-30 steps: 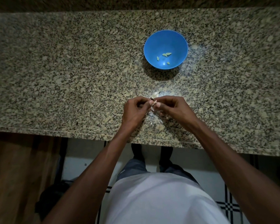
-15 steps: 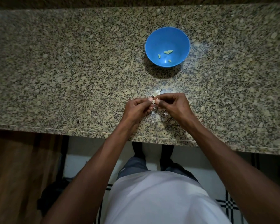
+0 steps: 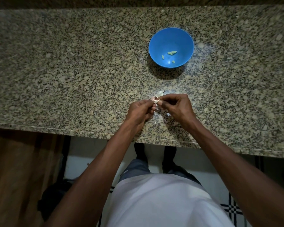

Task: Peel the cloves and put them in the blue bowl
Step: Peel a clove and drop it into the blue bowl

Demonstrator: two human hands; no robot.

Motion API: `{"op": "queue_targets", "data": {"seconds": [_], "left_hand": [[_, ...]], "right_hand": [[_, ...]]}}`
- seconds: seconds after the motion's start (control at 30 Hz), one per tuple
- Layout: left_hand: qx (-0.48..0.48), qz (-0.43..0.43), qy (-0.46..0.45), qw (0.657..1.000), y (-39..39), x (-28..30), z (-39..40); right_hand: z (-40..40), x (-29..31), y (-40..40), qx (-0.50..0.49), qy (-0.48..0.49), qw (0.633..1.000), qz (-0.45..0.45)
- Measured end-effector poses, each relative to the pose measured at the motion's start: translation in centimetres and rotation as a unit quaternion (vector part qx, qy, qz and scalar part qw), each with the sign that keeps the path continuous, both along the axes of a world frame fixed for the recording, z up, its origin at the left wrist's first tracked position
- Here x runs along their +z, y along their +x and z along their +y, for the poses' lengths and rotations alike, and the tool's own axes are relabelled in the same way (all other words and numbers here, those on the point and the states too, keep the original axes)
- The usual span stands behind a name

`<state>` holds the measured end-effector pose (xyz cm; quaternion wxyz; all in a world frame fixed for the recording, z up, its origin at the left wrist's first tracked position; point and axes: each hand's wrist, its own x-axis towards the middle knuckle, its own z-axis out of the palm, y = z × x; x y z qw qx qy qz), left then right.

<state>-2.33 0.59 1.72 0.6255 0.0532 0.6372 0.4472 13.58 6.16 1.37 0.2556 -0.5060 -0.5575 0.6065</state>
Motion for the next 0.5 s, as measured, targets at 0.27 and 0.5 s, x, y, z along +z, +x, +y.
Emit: {"op": "queue_targets", "data": {"seconds": [0.27, 0.5], "left_hand": [[-0.043, 0.191, 0.081, 0.977, 0.4, -0.3, -0.2], [-0.054, 0.3, 0.106, 0.946, 1.2, -0.4, -0.2]], "right_hand": [[0.0, -0.4, 0.7, 0.073, 0.015, 0.991, -0.112], [-0.8, 0.5, 0.3, 0.004, -0.124, 0.991, 0.059]]}}
